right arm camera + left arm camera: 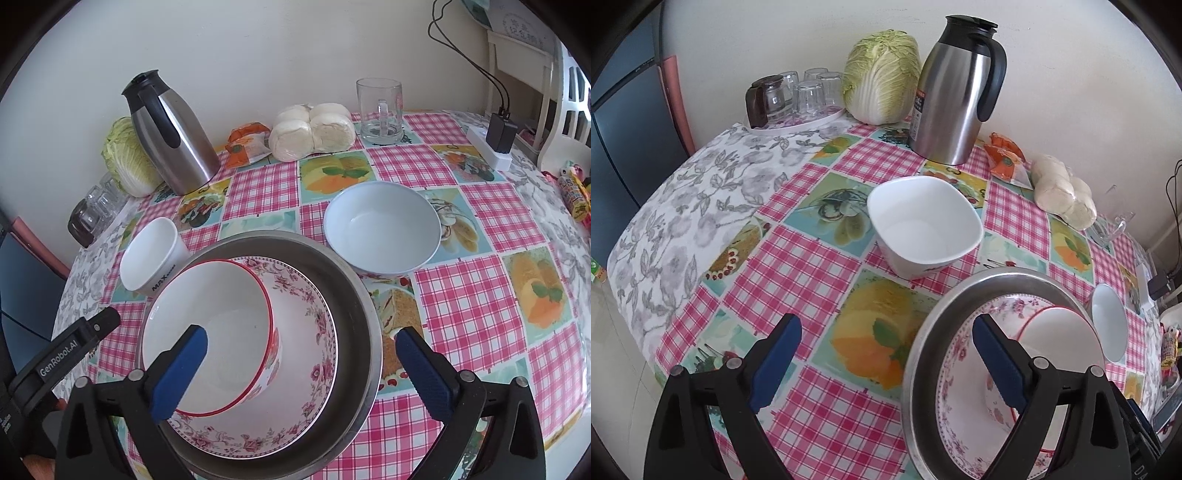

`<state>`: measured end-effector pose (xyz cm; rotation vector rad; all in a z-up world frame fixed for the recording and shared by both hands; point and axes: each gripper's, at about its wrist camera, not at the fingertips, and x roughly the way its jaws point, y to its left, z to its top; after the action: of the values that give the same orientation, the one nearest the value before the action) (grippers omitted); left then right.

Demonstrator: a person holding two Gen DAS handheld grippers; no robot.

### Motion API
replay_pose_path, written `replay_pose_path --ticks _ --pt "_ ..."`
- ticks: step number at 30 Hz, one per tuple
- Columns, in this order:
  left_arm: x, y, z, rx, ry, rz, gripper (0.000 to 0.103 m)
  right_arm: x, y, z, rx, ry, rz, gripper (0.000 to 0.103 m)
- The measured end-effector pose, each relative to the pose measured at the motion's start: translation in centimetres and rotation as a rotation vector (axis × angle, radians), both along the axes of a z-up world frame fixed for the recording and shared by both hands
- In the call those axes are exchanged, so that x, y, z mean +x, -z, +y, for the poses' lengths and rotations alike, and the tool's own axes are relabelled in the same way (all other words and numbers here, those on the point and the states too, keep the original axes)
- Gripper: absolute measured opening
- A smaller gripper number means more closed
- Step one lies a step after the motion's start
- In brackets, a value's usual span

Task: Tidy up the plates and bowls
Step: 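Move both grippers to the rim of the white square bowl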

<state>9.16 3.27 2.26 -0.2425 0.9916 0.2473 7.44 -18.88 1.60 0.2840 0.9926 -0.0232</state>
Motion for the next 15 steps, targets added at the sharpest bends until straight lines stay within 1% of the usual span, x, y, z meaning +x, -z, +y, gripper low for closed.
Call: replay_pose_path --ticks 2,5,11,15 --pt "0.1 -0.1 0.3 0.01 -0.008 -0.003 0.094 0.0 0.1 0.1 -0.002 -0.002 0.003 0.103" --pt "0.2 -0.1 1.0 0.001 -0.017 -0.006 0.094 0.0 0.1 0.3 -0.012 0.0 0.003 0.103" --pt "0.8 -0.2 2.8 -0.051 -0.034 -0.007 0.094 -0.2 0.2 0.9 -0.025 -0.002 0.001 0.103" --pt "1.4 -0.3 3.7 -0.037 -0.023 -0.012 0.094 -0.2 0.3 1.4 -0.034 0.004 0.002 0.103"
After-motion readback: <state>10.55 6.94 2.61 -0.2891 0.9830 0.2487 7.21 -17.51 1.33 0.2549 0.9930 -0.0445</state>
